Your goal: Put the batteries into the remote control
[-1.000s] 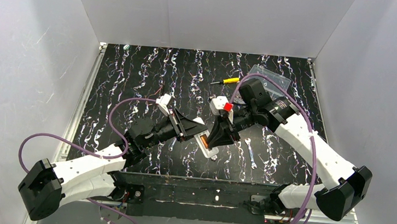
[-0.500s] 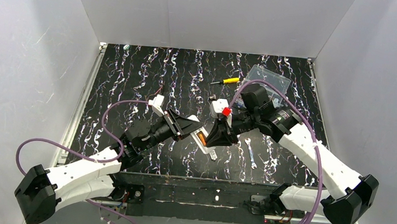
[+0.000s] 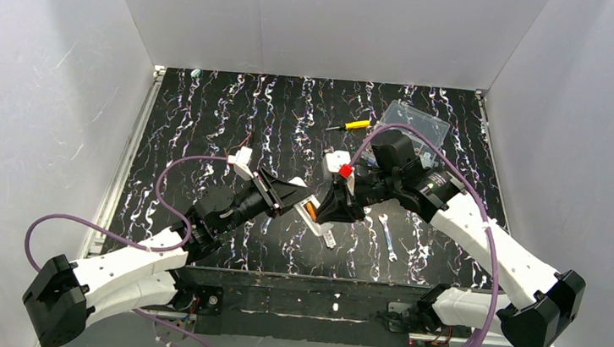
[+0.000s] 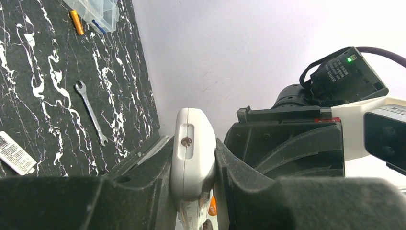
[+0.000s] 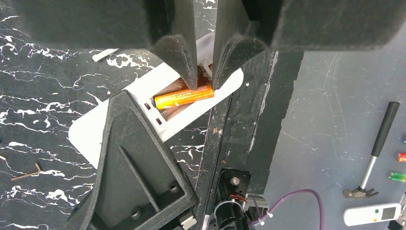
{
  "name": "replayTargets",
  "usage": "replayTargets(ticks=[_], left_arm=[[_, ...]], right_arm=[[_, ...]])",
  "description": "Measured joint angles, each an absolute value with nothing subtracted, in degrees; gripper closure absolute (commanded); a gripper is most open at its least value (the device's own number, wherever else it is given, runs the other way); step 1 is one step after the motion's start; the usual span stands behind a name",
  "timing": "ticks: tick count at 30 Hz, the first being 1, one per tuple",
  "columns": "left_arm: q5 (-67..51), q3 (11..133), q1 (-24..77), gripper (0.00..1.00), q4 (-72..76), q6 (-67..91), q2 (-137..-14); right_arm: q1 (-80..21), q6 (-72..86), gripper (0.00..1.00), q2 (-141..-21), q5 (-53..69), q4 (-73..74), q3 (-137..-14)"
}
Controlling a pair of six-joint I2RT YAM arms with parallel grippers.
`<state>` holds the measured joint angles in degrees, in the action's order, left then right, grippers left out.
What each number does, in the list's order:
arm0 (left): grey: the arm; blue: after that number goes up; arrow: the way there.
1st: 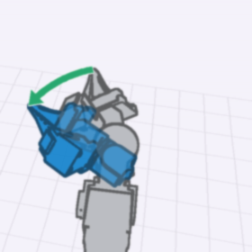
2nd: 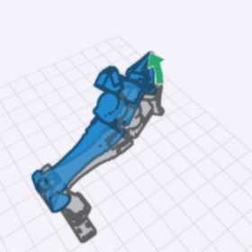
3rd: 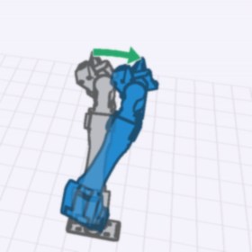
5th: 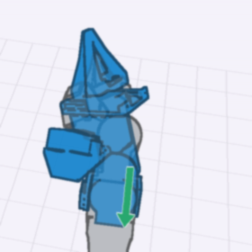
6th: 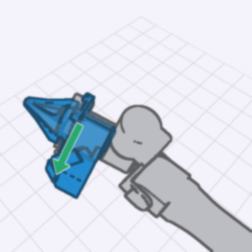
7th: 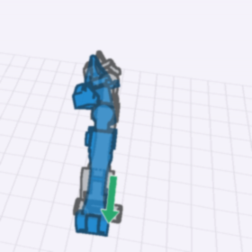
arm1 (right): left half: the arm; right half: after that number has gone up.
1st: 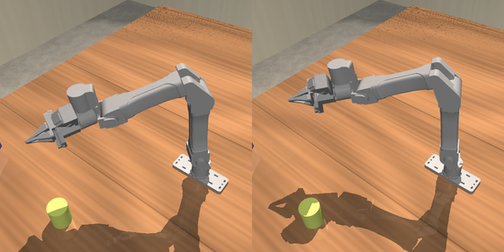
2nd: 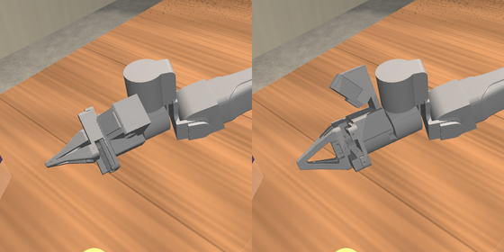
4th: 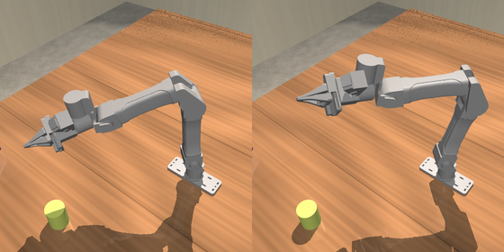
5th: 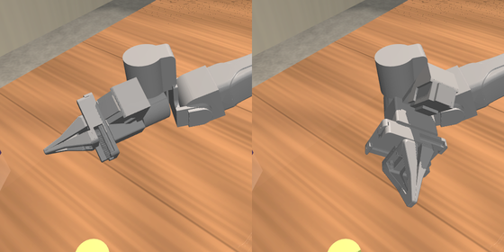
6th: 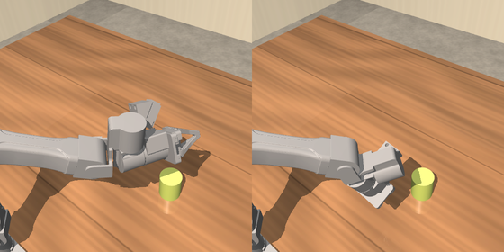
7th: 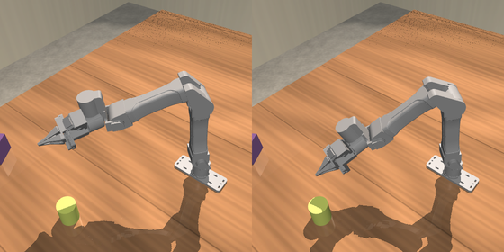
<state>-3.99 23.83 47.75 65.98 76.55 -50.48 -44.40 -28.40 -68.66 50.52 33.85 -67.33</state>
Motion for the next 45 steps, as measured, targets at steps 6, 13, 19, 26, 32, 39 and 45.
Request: replayTargets(ticks=[6, 13, 19, 26, 32, 39, 45], left_arm=[[-3.84, 23.83, 47.75, 1.00, 65.82, 76.51, -50.54], [-3.77, 23.83, 47.75, 1.00, 65.60, 76.47, -50.54], [-3.79, 23.79, 47.75, 1.00, 65.63, 76.25, -50.52], [-3.84, 23.27, 47.77, 1.00, 65.69, 75.77, -49.41], [-3.90, 23.09, 47.81, 1.00, 65.84, 75.50, -48.93], [-3.88, 22.96, 47.81, 1.00, 66.50, 74.56, -48.93], [-3.88, 22.39, 47.81, 1.00, 68.10, 71.92, -48.29]], right_arm=[[-44.45, -28.27, 0.75, -68.86, 50.04, 33.43, -67.33], [-44.45, -28.25, 0.74, -68.99, 49.82, 33.43, -67.33], [-44.49, -28.27, 0.74, -68.93, 49.78, 33.43, -67.33], [-44.64, -28.32, 0.74, -67.59, 49.17, 33.45, -67.16], [-44.64, -28.29, 0.74, -66.48, 49.04, 33.50, -66.87], [-44.64, -26.83, 0.67, -65.14, 48.53, 33.06, -66.61], [-44.66, -19.66, 0.59, -60.27, 44.40, 27.03, -63.13]])
